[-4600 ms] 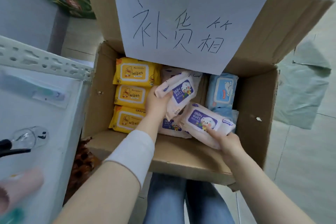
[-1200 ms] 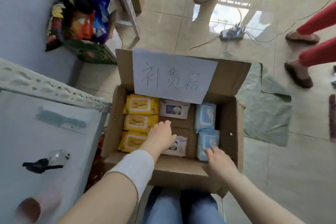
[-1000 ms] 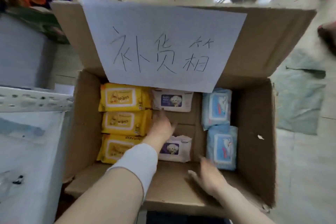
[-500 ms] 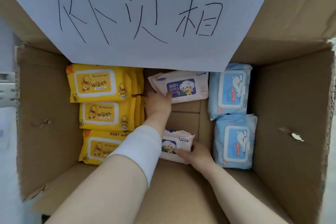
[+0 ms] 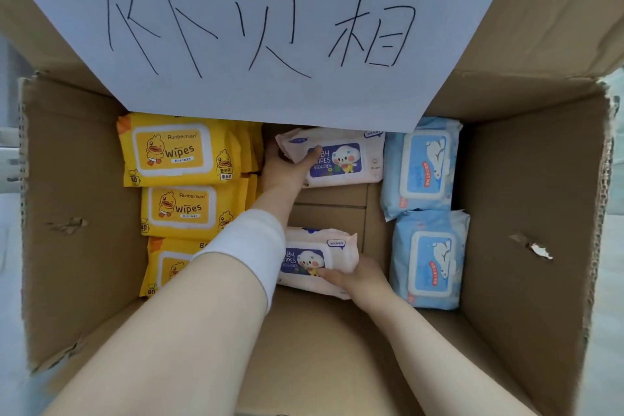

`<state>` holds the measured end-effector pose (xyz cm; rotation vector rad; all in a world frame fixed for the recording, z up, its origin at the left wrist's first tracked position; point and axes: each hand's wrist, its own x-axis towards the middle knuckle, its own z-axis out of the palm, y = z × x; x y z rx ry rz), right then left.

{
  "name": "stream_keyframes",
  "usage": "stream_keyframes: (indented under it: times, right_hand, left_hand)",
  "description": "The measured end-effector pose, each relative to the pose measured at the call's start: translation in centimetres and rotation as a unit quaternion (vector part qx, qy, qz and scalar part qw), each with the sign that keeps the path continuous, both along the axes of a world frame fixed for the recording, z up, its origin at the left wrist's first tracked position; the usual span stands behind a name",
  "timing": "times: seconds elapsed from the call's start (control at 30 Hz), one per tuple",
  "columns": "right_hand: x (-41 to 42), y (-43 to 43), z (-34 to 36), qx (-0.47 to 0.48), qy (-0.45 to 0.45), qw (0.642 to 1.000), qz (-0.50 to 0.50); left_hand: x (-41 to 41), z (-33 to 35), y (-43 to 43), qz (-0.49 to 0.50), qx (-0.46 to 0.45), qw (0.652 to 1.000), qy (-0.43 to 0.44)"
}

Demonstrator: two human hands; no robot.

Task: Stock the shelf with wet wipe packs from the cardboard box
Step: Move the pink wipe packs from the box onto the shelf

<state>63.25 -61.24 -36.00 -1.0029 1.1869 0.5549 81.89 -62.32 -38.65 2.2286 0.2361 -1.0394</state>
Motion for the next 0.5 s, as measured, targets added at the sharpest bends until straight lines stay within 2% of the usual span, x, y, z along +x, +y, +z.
stream_keyframes:
  times: [0.07,0.27,0.43,0.5]
  right_hand:
    - [-0.3,-0.1,-0.1,0.001,-0.007,1.0,-0.011]
    - [-1.0,-0.4,-1.0,0.082,-0.004,0.987,-0.139]
    - [-1.0,-0.3,0.3,0.062,-0.001,0.985,-0.164]
    - [-1.3,-1.0,2.0,0.049,0.019,0.982,-0.182]
  left_hand:
    - [0.6,0.2,0.0,-0.028,-0.009,0.999,0.02]
    - [1.1,0.7,0.8,0.033,-0.092,0.995,0.037]
    - [0.1,3.0,1.7,0.072,-0.105,0.992,0.021]
    - [-0.1,4.8,2.2,0.076,-0.083,0.994,0.005]
